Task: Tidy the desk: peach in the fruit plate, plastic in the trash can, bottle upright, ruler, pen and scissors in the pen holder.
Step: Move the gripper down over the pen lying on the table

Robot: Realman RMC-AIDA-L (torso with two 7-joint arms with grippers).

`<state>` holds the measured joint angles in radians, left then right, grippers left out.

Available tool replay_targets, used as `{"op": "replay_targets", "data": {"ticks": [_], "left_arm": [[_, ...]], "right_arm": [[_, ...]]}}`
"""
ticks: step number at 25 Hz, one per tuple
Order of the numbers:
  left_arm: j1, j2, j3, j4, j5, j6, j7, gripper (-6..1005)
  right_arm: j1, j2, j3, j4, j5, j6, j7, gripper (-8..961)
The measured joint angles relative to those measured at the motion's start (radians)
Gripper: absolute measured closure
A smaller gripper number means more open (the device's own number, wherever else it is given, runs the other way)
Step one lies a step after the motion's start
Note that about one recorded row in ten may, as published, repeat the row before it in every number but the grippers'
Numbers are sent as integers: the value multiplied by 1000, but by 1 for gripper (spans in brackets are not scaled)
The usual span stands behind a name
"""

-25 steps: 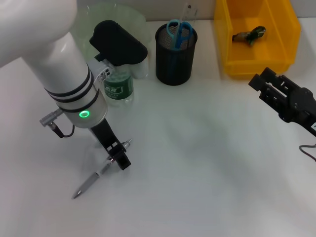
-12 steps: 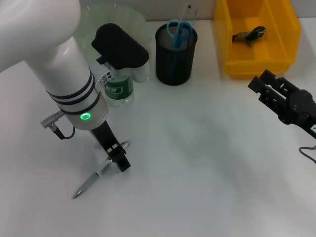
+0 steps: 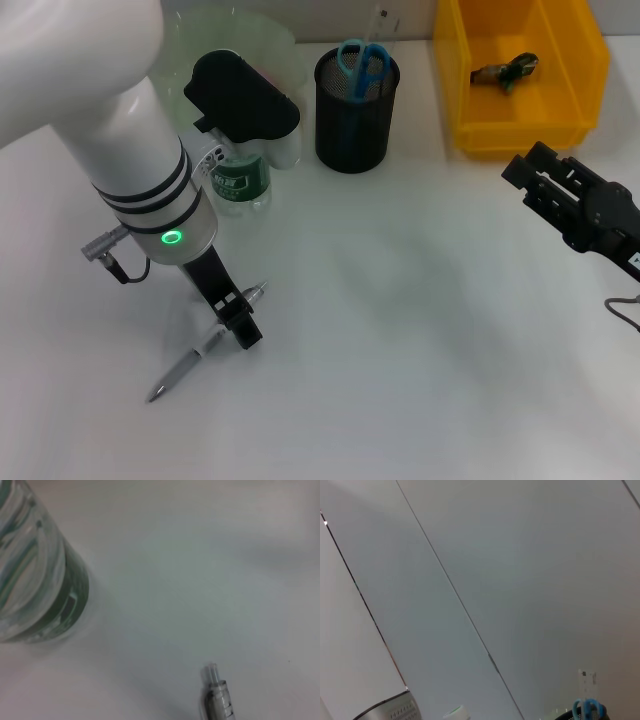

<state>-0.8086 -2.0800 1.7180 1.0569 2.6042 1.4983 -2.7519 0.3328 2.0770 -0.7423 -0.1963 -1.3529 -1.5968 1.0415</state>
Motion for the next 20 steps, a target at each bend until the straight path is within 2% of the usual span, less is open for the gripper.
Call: {"op": "replay_targets", "data": {"ticks": [8,17,20], "left_arm": [[-3,0,0,3,-3,-9,4,280],[-13,0,41,-2,-3,-8,2,290],[-13,0,41,-2,-2,-8,2,327]], "right_arm": [[0,0,6,0,0,0,-1,393],[0,0,6,0,0,1,-1,391],[0,0,6,0,0,1,-1,391]]}}
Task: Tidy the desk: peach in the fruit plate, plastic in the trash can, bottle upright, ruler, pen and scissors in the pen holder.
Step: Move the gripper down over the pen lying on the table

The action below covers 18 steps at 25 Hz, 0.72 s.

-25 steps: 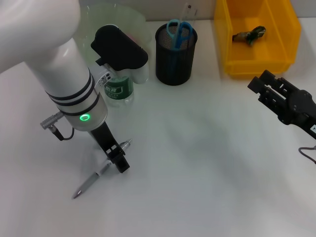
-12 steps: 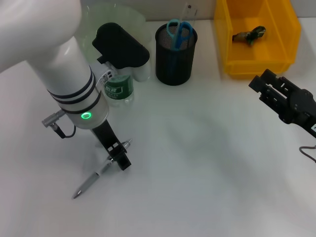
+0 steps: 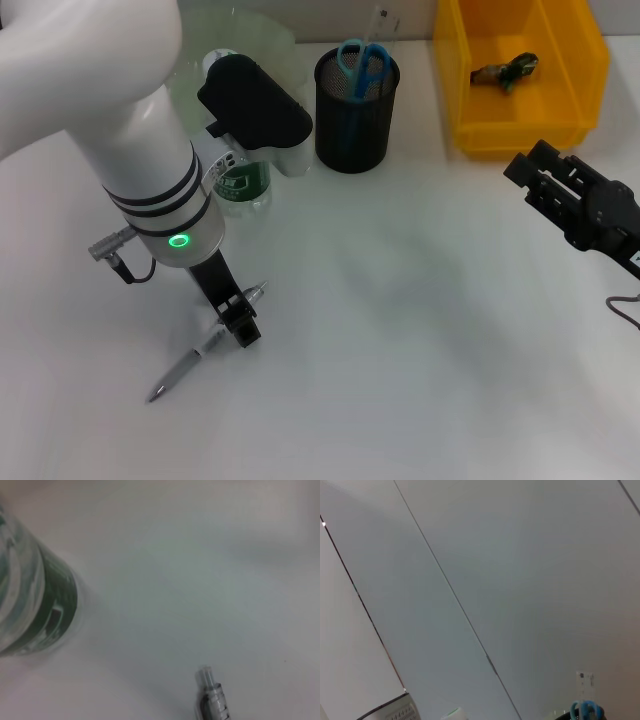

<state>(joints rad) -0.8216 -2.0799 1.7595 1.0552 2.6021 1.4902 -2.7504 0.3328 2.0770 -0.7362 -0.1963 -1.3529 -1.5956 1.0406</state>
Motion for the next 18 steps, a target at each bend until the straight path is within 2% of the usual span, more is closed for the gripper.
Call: {"op": "replay_targets", "data": {"ticks": [11,16,18], "left_arm": [[0,0,11,0,5,-4,0,361],[-1,0,12,0,6,-4,0,473],[-1,0,12,0,6,-4,0,470]], "right_arm": [[0,0,2,0,0,0,0,391],[0,0,2,0,0,3,0,392],[0,0,1,0,0,6,0,392]]}}
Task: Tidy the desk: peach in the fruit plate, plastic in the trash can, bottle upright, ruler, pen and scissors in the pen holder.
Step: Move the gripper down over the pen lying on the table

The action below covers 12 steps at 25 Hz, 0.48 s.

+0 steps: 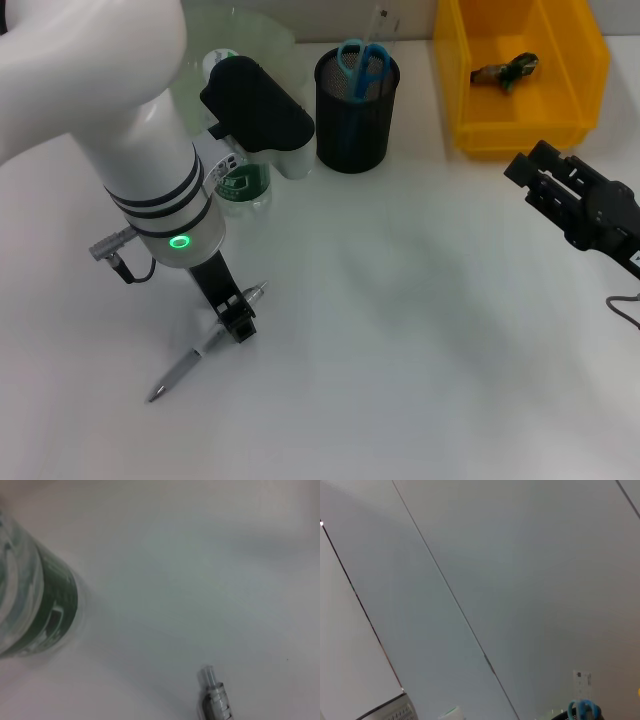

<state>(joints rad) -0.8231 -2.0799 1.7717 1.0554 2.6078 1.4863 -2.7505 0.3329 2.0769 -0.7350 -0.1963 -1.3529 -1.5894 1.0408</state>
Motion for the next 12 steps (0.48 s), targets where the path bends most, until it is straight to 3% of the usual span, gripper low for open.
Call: {"op": "replay_targets", "data": {"ticks": [12], "left_arm": [[-2,0,10,0,1,0,0,516]], "right_arm": [[0,0,1,0,0,4,1,392]]}}
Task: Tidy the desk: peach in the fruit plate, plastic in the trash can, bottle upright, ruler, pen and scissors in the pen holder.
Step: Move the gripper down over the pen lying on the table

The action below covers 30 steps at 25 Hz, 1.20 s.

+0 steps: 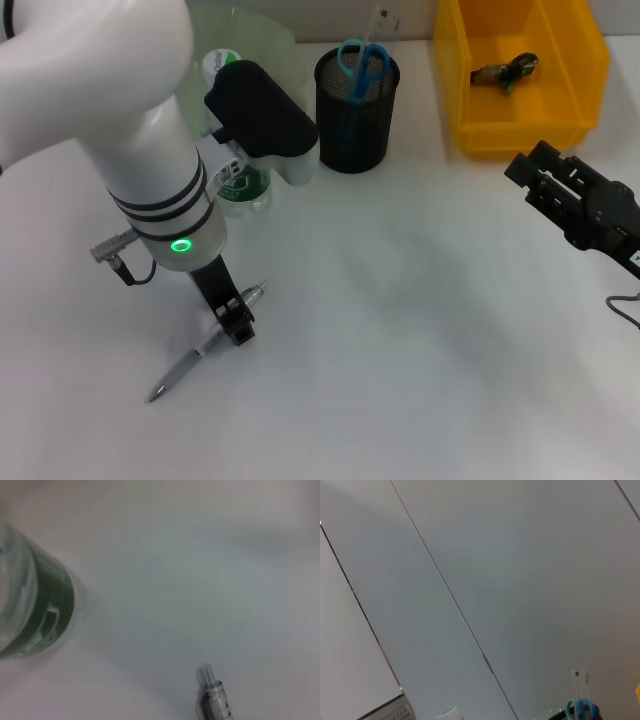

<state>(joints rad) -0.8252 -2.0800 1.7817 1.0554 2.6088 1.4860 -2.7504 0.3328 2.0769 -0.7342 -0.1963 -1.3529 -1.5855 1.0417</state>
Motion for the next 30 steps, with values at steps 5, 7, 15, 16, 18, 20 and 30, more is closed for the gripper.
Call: {"op": "replay_targets", "data": {"ticks": [5,7,15,16,18,20,30], "left_arm": [[-6,0,31,0,0,-2,-5,533],[-6,0,31,0,0,-2,-5,546],[-12,0,36,4,1,-4,-14,598],[-12,0,36,4,1,-4,-14,603],[-19,0,39,1,2,-6,-15,613],[-19,0,39,1,2,-6,-15,622],[-22,0,41,-13,1,-7,-18,673]], "right_arm": [[0,0,1,0,0,0,0,392],[0,0,1,0,0,0,0,392],[0,0,1,0,0,0,1,393],[0,0,1,0,0,-1,1,393],[0,0,1,-1,0,-1,1,393],[0,0,1,0,0,-1,1,393],[0,0,1,0,0,-1,1,393]]}}
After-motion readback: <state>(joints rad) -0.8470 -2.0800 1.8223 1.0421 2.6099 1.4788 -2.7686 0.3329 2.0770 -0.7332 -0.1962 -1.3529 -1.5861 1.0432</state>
